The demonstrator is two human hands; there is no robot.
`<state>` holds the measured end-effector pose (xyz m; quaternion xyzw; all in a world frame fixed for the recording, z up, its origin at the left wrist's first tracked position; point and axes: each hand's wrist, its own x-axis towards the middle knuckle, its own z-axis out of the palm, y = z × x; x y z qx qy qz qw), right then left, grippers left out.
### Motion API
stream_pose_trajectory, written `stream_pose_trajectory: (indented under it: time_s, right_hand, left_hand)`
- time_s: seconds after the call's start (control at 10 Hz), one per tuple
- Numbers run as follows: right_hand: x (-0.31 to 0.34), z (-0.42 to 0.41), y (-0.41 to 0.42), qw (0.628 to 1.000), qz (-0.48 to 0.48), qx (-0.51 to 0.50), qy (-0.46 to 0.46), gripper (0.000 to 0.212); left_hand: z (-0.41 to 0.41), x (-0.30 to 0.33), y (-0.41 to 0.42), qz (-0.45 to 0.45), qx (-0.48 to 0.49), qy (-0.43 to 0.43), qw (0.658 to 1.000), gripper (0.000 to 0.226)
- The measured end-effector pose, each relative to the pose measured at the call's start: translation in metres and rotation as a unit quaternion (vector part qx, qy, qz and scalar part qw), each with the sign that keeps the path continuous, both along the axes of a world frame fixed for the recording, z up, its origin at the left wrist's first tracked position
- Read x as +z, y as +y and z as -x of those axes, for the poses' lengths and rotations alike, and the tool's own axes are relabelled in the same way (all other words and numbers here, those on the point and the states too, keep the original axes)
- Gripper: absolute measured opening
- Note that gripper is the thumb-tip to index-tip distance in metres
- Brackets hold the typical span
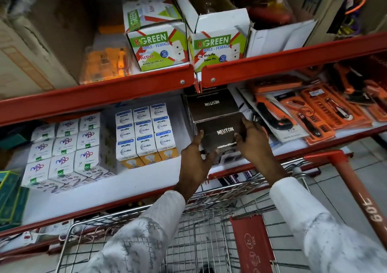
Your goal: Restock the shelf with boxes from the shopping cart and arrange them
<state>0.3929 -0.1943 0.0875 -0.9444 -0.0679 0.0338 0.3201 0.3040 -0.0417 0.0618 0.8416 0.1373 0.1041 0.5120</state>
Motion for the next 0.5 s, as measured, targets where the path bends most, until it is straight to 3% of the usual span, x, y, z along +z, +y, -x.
stream_pose_trajectory:
  time_s: [0.4,0.5]
  right_hand:
    - [-0.004,0.000,0.001,1.000,0.005,0.006,-0.006,0.059]
    - [-0.008,0.002,-0.002,0.999,0.012,-0.006,-0.031,0.059]
  left_hand:
    - [-0.001,0.004,0.002,-0.012,-0.011,0.007,1.000,0.070]
    - [0.002,0.012,0.006,-0.103,-0.010,-0.005,0.995,0.067]
